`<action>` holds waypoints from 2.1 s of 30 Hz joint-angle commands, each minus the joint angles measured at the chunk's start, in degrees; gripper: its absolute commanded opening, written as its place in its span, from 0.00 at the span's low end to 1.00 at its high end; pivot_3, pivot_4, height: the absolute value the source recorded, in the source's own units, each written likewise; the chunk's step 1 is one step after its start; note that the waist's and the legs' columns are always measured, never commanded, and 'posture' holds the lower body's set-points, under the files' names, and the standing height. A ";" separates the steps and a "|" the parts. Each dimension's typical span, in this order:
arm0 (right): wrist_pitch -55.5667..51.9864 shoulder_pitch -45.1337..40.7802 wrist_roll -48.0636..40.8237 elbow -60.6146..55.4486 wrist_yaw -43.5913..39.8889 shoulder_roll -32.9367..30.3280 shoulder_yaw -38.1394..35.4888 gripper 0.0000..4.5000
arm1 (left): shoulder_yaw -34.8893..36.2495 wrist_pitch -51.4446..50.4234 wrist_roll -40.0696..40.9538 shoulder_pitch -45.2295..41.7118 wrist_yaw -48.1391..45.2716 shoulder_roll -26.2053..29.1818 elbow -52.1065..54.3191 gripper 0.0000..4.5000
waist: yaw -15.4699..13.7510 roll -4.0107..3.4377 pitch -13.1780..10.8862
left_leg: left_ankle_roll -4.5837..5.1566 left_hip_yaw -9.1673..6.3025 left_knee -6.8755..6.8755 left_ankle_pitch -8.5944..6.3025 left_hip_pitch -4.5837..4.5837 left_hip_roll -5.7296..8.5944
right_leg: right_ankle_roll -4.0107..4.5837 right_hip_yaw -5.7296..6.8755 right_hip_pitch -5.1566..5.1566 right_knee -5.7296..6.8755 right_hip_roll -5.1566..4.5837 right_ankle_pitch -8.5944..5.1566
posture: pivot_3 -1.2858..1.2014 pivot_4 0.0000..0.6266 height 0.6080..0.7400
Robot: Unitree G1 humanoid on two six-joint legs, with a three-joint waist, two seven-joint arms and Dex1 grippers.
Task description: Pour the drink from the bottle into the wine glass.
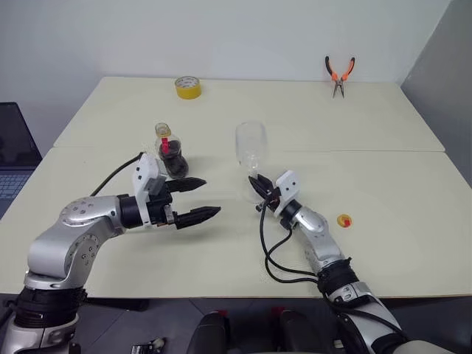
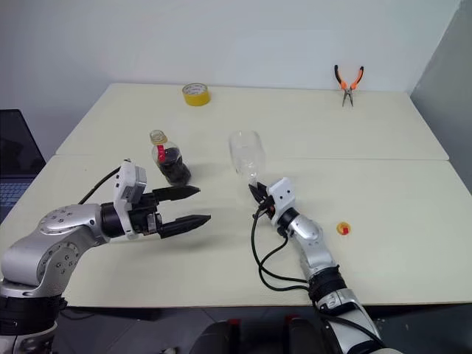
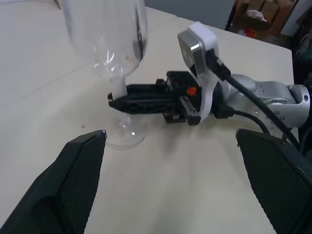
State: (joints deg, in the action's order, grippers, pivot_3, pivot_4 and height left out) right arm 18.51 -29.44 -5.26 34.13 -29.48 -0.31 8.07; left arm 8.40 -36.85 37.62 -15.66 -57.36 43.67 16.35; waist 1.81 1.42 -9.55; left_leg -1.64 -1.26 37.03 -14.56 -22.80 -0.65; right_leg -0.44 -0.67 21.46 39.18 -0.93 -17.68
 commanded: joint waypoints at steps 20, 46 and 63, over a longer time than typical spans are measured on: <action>-0.45 3.43 -0.04 -5.50 -3.28 -1.78 0.63 0.99 | 4.13 0.83 2.71 -1.24 1.25 1.46 2.76 1.00 | -0.01 0.00 0.00 | 0.00 -0.01 0.00 0.00 0.02 -0.01 | 0.01 0.00 0.01 0.04 0.00 -0.01 | 0.52 0.24 1.00; -17.29 19.90 1.52 -33.81 -7.88 -18.84 1.77 0.99 | 5.47 3.84 0.22 1.94 4.98 -0.15 2.28 1.00 | -0.28 0.00 0.00 | 0.01 -0.01 0.00 -0.01 0.00 0.01 | 0.00 0.00 -0.03 -0.02 -0.02 -0.01 | 0.52 0.24 1.00; -39.74 30.19 -16.71 -68.63 -10.03 -29.88 -9.30 0.99 | 4.28 22.90 -19.46 9.94 33.81 -22.47 -0.30 1.00 | -0.51 0.06 0.04 | 0.03 -0.05 0.01 -0.02 0.00 0.03 | 0.00 0.05 -0.10 -0.07 -0.05 -0.01 | 0.52 0.24 1.00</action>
State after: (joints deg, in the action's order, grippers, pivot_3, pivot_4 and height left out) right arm -19.98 0.84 -19.29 -30.33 -38.80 -29.27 0.64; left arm 12.19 -18.40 21.62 -6.58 -28.00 22.75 14.88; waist 1.31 1.48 -9.51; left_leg -1.61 -1.34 37.04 -14.58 -22.82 -0.64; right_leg -0.44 -0.60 21.36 39.10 -0.96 -17.70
